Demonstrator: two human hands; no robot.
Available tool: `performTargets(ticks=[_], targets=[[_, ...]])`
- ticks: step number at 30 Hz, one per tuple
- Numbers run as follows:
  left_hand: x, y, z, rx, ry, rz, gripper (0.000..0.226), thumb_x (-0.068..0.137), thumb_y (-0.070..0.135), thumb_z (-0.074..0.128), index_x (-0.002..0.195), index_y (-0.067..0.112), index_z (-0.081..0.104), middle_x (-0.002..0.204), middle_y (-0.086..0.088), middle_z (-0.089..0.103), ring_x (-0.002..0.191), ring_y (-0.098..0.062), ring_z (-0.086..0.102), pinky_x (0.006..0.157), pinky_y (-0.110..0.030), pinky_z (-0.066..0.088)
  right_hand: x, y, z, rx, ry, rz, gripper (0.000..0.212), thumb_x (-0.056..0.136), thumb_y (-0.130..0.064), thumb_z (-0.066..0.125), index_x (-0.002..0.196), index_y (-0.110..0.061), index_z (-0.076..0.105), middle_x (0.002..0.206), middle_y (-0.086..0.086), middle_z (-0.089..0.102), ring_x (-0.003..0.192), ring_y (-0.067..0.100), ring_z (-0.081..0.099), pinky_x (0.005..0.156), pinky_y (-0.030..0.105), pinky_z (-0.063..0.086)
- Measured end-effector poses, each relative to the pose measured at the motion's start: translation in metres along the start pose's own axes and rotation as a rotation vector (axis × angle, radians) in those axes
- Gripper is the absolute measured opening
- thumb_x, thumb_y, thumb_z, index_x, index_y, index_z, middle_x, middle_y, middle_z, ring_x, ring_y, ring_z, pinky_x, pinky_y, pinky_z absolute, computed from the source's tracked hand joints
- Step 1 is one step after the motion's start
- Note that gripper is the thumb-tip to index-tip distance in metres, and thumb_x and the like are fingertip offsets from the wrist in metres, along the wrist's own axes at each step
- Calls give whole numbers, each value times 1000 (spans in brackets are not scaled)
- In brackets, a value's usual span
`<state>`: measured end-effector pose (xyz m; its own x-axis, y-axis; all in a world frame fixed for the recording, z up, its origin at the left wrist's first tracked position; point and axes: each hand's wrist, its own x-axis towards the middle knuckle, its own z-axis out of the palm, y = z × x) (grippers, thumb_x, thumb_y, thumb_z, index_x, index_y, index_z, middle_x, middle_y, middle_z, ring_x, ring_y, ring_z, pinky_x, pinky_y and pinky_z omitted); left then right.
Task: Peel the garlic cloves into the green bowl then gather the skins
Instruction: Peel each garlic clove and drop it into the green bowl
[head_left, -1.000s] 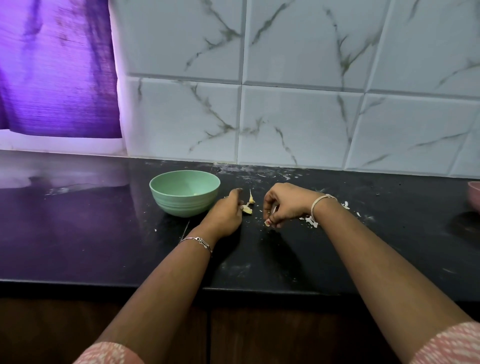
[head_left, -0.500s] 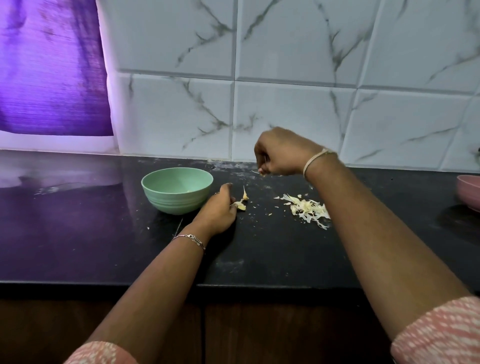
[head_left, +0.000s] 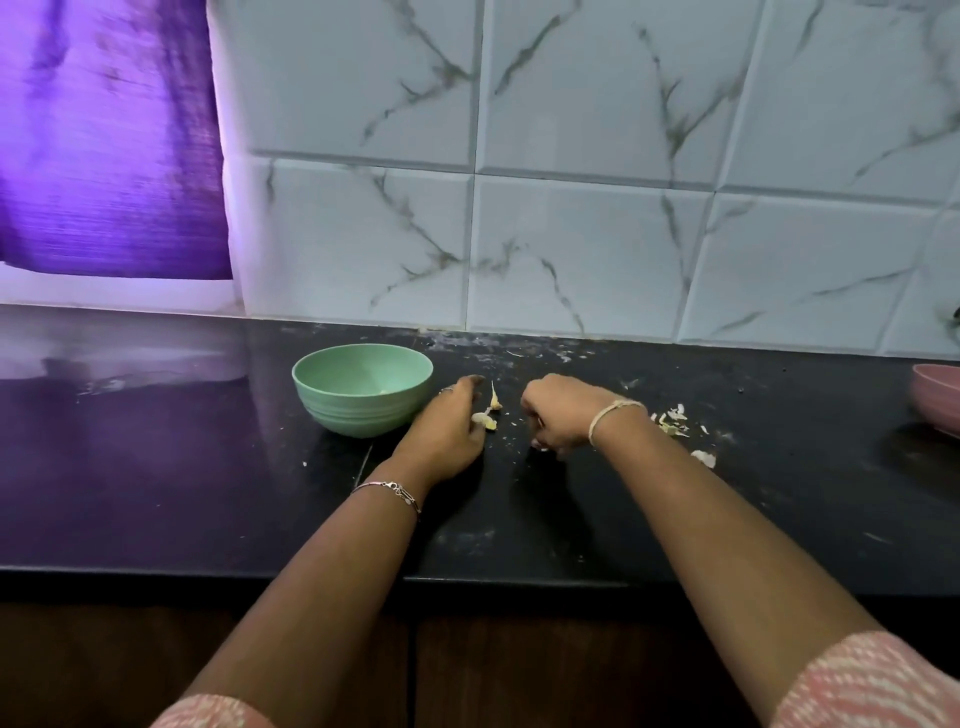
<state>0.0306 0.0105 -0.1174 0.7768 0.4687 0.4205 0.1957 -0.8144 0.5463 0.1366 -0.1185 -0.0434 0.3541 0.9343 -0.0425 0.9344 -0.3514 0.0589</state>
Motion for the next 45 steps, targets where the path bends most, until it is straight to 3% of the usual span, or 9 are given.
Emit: performTargets(ticks=[5, 8, 13, 16, 20, 26, 36, 41, 45], targets=[[-3, 11, -1, 2, 80, 131, 63, 82, 24, 67, 139, 15, 43, 135, -7, 46, 125, -20, 46, 105, -33, 39, -3, 33, -4, 792, 122, -68, 4, 90, -5, 66, 92, -3, 69, 70, -1, 69, 61, 7, 63, 58, 19, 52], [4, 20, 4, -20, 149, 110, 44, 93, 34, 57, 134, 18, 52, 127, -4, 48, 111, -20, 55, 98, -35, 45, -7, 39, 15, 1163, 228, -5, 8, 91, -13, 65, 96, -6, 65, 74, 0, 65, 63, 7, 58, 54, 17, 47], [23, 33, 10, 5, 160, 14, 16, 92, 32, 59, 87, 18, 65, 85, 0, 62, 86, -22, 61, 74, -30, 47, -8, 57, 35, 1472, 358, 79, 13, 92, -3, 61, 102, -8, 68, 88, 3, 71, 68, 6, 58, 54, 15, 46], [34, 41, 14, -35, 121, -5, 11, 78, 23, 76, 78, 21, 65, 77, 6, 67, 78, -13, 63, 73, -26, 51, -6, 63, 39, 1531, 444, 100, 16, 89, 0, 64, 101, -8, 69, 90, 4, 74, 65, 4, 61, 53, 14, 46], [49, 53, 25, -132, 148, -14, 19, 78, 13, 75, 94, 22, 72, 86, 6, 59, 81, -11, 55, 78, -22, 45, 1, 66, 43, 1552, 548, 149, 8, 92, -6, 63, 94, -10, 69, 82, 3, 72, 60, 5, 57, 49, 13, 43], [53, 62, 42, -814, 79, -145, 16, 83, 6, 73, 94, 15, 65, 74, 2, 57, 62, -11, 56, 66, -31, 52, 8, 65, 43, 1505, 674, 213, 8, 92, -10, 63, 87, -14, 68, 71, -3, 59, 59, 3, 49, 48, 11, 38], [54, 59, 42, -899, 168, -213, 16, 91, 0, 61, 86, 15, 63, 85, -10, 65, 69, -17, 65, 56, -22, 55, 9, 56, 44, 1392, 758, 203, 13, 80, -6, 77, 89, 1, 71, 69, 0, 63, 51, -5, 54, 48, 9, 41], [56, 56, 47, -731, 170, -177, 11, 88, 5, 67, 97, 10, 72, 84, -10, 70, 76, -25, 68, 78, -44, 60, 9, 53, 44, 1405, 684, 199, 12, 86, -16, 72, 80, -7, 68, 70, 5, 65, 54, 4, 57, 49, 14, 47], [54, 57, 47, -653, 186, -156, 12, 84, 15, 74, 91, 25, 72, 86, -2, 71, 88, -27, 70, 83, -45, 58, 10, 54, 47, 1402, 682, 214, 10, 88, -11, 70, 81, -3, 69, 69, 8, 66, 56, 9, 60, 53, 16, 51]])
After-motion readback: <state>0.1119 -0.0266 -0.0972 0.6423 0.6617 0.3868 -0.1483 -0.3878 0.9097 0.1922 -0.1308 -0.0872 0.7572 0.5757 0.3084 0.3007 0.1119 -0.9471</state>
